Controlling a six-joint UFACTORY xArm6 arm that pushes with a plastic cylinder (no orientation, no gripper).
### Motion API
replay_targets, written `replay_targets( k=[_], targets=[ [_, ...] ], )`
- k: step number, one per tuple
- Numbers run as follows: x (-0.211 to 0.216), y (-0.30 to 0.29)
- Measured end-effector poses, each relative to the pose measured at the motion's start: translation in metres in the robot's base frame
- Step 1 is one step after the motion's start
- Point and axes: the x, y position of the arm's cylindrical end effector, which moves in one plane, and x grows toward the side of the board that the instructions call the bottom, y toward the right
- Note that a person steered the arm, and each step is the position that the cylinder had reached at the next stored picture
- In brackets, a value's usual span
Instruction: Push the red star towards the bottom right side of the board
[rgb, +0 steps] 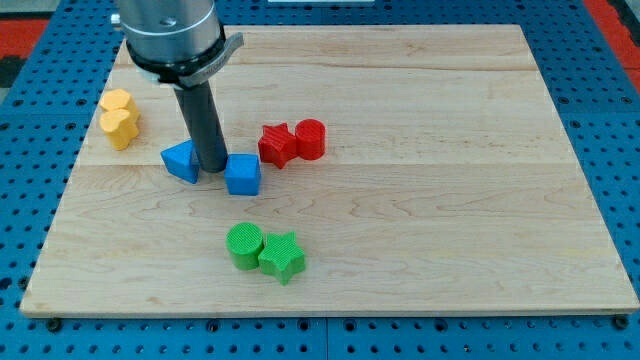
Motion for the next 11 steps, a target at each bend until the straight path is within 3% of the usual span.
replay_targets(
  k=[1, 3, 4, 6, 7, 8, 9, 11],
  targets=[
    [-0.028, 0.024],
    [-0.011, 0.17],
    [0.039, 0.173],
    [0.023, 0.178],
    [0.012, 0.231],
    [0.041, 0.281],
    [0.054, 0.283],
    [-0.092, 0.268]
  ],
)
